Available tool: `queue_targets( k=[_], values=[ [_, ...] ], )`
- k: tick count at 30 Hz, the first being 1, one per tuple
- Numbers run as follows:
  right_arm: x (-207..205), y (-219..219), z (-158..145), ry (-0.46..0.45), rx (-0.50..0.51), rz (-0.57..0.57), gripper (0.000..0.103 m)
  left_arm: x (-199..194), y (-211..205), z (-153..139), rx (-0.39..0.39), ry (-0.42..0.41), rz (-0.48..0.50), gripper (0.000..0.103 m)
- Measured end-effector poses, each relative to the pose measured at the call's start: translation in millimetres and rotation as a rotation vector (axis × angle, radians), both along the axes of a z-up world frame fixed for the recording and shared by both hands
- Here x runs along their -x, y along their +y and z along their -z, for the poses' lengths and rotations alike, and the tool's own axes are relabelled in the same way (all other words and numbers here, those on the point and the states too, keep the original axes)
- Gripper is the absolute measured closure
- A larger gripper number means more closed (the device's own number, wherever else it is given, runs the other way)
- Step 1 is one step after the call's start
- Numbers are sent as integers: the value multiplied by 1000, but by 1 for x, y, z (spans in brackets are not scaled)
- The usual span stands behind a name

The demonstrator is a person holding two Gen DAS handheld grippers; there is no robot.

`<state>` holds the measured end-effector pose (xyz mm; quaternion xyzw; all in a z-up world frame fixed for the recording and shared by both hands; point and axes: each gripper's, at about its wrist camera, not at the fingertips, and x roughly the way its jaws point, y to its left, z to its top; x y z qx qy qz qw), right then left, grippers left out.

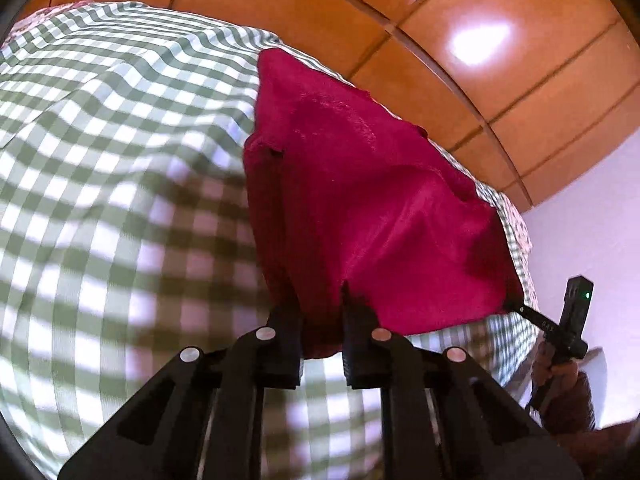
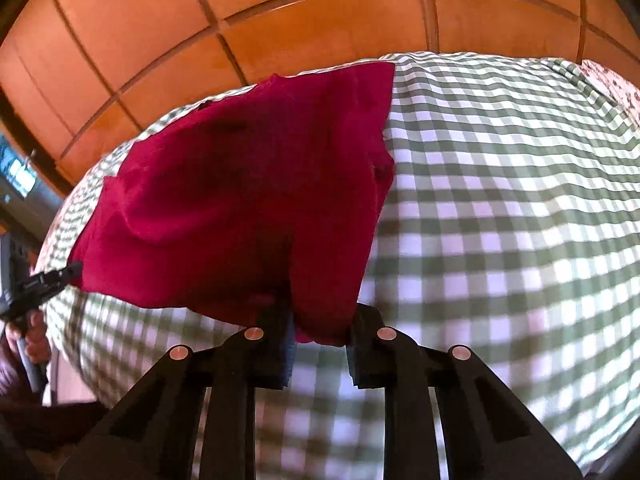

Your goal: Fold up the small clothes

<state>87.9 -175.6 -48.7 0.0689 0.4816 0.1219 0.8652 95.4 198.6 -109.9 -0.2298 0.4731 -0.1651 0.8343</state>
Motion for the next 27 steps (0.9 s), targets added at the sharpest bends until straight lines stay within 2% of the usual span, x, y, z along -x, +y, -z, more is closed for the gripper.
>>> queue_targets(
  k=[4,9,12,13,14,15,19,22,27],
  values=[
    [34,-11,-2,31,29,-31,84,47,-5,3,29,20,37,90],
    [88,-26,9,138,52,-106,84,101,-6,14,34,75,55,88],
    [103,-33,8,166,28,-116,78,107,-3,9,43,71,50,79],
    [103,-37,3,156,16,-104,73,104,-2,6,51,61,55,72],
    [102,-43,-1,143,-3,-88,56,100,0,0,50,42,56,67],
    [97,-48,-6,126,-24,-61,43,95,2,-4,38,25,46,66],
    [66,-52,-23,42,-2,7,42,64,12,-22,-8,-37,0,65],
    [47,-45,-29,-20,29,26,42,43,14,-28,-60,-71,5,62],
    [8,-29,-23,-32,82,43,42,5,3,-19,-62,-42,43,58]
  ],
)
